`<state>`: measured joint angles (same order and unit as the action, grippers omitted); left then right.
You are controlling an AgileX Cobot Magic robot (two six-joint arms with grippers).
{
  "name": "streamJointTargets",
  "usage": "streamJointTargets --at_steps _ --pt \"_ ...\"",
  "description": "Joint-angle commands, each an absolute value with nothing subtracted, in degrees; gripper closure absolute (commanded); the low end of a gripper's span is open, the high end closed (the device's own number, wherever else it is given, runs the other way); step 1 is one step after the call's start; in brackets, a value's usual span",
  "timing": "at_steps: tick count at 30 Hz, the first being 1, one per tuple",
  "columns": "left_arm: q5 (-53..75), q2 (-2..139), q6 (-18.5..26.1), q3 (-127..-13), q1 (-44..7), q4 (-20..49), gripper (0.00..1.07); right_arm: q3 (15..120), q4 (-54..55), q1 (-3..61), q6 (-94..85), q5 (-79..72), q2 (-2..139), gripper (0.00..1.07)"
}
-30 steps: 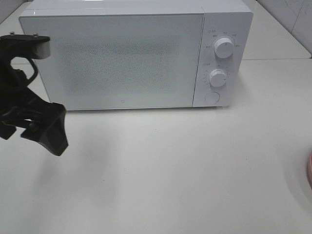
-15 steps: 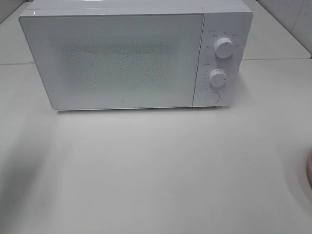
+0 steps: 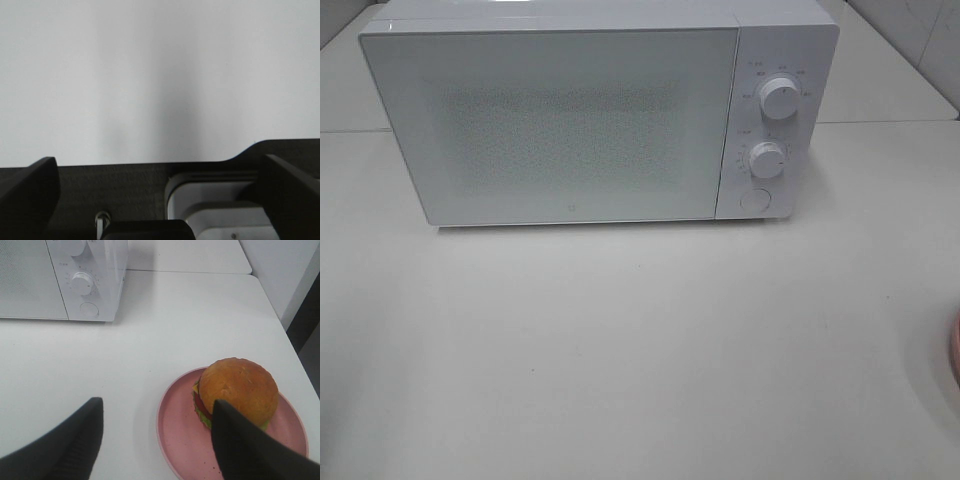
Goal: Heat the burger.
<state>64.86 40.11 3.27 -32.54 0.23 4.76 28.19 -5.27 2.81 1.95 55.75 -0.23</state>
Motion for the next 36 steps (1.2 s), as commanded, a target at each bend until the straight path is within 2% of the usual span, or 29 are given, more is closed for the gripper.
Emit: streamJointTargets --at_steps 1,5,14,36 --pt "61.5 28.1 1.4 -29.7 0.3 4.1 0.07 28.0 -5.3 2.5 1.3 55.1 -2.2 0.5" --pt "61.2 16.8 0.7 -29.6 0.3 3.8 0.07 28.0 -5.3 2.5 1.3 55.1 -2.2 0.5" --pt "61.2 3.8 0.7 -29.6 0.3 3.8 0.07 28.0 -5.3 2.5 1.3 55.1 -2.2 0.5" --pt "61.2 -1.4 0.7 -29.5 0.3 3.8 0.07 28.0 -5.3 2.5 1.3 55.1 -2.2 0.5"
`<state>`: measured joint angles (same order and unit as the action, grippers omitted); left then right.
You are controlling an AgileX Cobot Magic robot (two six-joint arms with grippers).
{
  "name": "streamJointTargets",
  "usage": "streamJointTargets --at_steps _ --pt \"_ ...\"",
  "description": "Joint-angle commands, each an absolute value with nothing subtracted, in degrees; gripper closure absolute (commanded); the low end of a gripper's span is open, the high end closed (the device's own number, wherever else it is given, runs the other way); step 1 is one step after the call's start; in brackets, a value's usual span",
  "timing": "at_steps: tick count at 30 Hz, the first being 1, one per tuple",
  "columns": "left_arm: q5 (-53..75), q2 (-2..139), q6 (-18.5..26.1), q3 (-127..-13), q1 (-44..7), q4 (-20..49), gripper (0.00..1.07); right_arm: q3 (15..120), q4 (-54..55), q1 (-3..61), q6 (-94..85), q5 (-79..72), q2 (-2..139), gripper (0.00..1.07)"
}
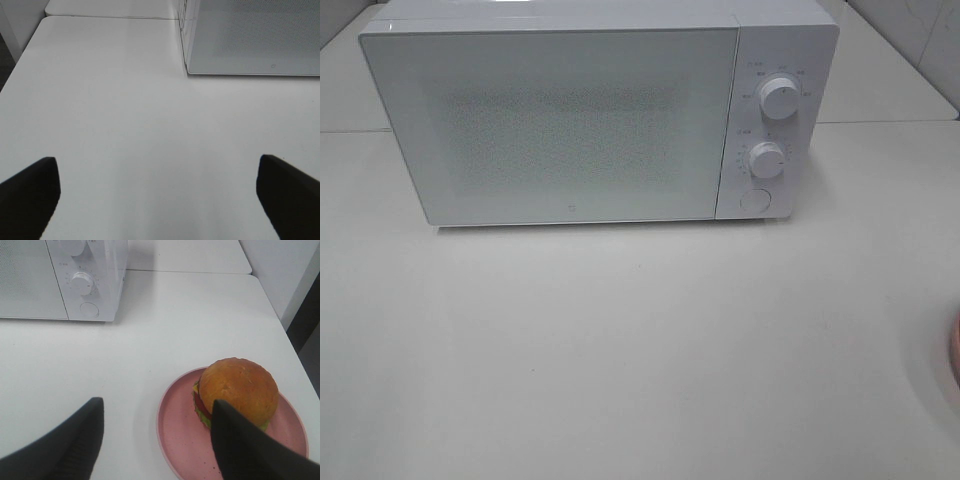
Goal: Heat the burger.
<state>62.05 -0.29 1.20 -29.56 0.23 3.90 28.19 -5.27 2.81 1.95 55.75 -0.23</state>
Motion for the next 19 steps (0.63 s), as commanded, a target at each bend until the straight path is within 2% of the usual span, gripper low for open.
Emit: streamJointTargets --at_steps 1,19 --pt "61.2 -1.4 0.7 -29.5 0.3 3.8 0.07 28.0 -5.3 2.5 1.3 55.1 -2.2 0.5" --pt "61.2 -1.4 0.7 -29.5 0.3 3.8 0.07 28.0 -5.3 2.5 1.3 55.1 -2.2 0.5"
